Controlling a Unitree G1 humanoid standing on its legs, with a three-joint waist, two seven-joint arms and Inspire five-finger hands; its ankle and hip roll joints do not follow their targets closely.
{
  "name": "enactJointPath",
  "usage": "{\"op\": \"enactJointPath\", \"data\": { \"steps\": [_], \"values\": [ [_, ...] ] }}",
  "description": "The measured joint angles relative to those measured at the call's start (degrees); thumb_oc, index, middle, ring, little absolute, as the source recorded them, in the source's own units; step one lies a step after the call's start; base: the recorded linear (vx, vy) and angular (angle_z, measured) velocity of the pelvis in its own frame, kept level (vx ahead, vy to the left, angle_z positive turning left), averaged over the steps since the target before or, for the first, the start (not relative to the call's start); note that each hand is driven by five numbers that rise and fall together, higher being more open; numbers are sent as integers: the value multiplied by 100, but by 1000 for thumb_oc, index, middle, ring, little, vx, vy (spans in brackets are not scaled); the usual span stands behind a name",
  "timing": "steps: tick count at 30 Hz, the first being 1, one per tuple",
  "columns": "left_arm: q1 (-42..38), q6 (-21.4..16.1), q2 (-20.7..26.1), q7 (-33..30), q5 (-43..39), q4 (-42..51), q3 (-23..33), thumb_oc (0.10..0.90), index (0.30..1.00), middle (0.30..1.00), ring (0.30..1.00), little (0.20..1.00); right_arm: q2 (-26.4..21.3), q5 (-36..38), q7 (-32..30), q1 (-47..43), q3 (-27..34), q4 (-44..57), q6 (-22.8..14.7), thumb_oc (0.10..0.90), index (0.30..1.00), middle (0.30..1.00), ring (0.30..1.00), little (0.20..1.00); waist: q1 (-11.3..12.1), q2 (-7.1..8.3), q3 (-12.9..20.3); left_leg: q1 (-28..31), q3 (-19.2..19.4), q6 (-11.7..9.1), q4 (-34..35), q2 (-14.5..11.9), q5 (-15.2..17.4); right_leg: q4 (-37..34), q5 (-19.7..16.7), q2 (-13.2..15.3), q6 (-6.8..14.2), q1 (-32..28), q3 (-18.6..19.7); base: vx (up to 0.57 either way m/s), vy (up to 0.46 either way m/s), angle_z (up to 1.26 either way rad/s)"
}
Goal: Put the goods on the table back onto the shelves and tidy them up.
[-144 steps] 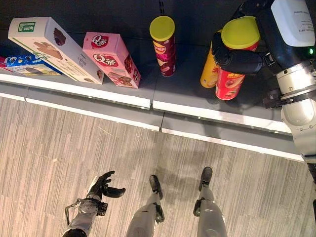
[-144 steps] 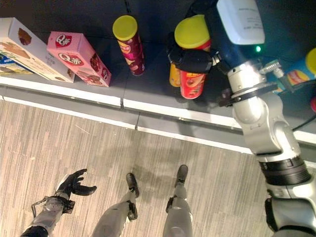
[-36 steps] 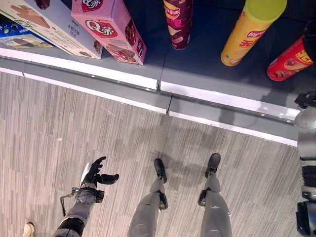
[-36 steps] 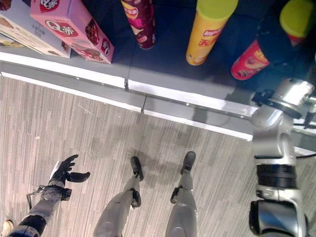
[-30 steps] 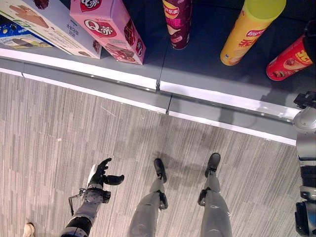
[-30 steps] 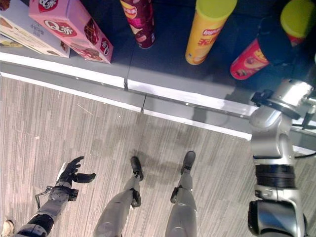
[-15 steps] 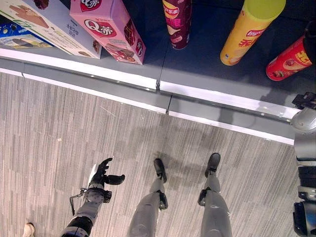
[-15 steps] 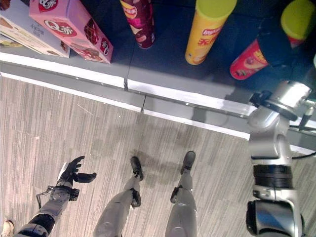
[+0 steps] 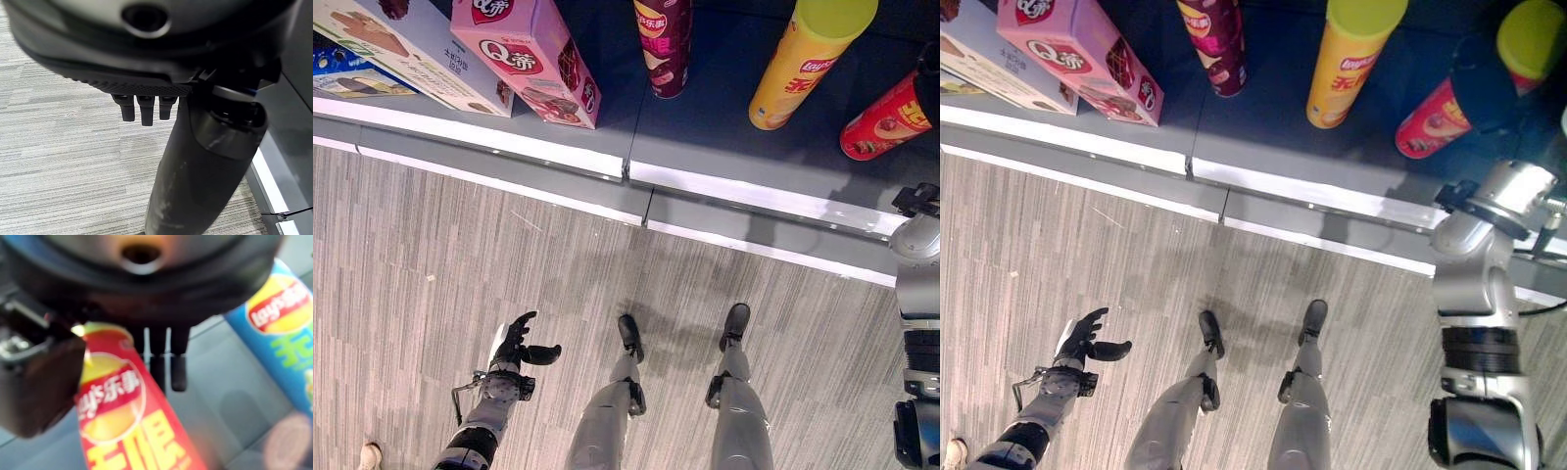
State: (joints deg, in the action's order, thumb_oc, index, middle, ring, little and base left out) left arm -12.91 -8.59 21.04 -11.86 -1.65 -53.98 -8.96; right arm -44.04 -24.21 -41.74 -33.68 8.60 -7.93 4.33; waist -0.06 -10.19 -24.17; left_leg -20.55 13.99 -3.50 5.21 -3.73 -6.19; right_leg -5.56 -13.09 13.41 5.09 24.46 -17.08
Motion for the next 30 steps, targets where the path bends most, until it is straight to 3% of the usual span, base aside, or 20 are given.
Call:
{"op": "enactJointPath", "data": {
  "steps": [30],
  "values": [
    [-158, 27, -20, -17, 127, -17, -162, 800, 900, 900, 900, 900, 35, 0, 35, 176, -98, 25, -1, 800, 900, 900, 900, 900, -72, 11, -7, 144, 101, 0, 0, 0, 0, 0, -1, -2, 1, -100, 38, -3, 0, 0]
  ]
}}
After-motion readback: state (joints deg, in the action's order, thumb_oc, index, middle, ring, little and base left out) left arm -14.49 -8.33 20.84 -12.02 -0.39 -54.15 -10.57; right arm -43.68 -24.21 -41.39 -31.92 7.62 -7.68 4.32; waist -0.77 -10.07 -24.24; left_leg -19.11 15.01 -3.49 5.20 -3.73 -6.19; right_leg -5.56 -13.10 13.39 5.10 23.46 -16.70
